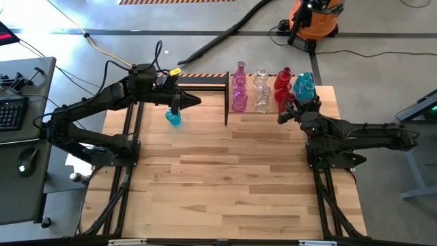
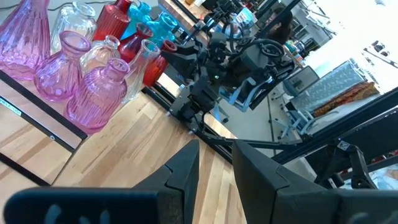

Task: Sort vases onto shelf
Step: Put the red vase on the shelf aligned with the other red vase

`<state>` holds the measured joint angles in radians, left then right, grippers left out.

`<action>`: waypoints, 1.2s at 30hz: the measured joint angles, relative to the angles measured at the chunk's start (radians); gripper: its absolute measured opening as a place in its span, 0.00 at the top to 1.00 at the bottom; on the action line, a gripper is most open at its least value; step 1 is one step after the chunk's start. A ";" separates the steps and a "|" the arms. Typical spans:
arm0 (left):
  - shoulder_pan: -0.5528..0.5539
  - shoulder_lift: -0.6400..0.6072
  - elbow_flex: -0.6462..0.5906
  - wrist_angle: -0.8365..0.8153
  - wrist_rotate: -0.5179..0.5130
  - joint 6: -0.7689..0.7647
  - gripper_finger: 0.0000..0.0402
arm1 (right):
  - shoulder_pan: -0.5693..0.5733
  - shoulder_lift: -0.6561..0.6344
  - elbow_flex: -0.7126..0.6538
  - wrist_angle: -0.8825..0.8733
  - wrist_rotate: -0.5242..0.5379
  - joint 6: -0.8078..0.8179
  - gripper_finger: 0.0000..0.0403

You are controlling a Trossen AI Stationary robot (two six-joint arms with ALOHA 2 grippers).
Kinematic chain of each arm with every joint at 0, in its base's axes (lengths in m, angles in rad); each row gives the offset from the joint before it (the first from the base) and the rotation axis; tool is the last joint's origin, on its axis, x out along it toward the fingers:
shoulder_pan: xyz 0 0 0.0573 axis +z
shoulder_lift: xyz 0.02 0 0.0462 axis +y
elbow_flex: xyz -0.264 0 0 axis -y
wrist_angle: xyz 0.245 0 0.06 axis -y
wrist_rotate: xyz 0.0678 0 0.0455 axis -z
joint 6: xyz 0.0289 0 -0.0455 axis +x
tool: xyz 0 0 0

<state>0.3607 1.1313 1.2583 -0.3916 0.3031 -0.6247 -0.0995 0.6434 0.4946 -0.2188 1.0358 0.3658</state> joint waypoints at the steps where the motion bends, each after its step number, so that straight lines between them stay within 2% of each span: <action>1: 0.000 0.000 0.000 0.000 0.000 0.000 0.78 | -0.005 0.000 0.000 0.000 -0.006 -0.004 0.73; 16: 0.000 0.000 0.000 0.000 0.000 0.000 0.78 | -0.054 0.000 0.001 0.004 -0.076 -0.029 0.73; 36: 0.000 0.000 0.000 0.000 0.000 0.000 0.78 | -0.053 0.042 0.002 0.053 -0.095 -0.034 0.73</action>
<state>0.3607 1.1313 1.2579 -0.3916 0.3035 -0.6247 -0.1529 0.6853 0.4961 -0.1660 0.9408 0.3313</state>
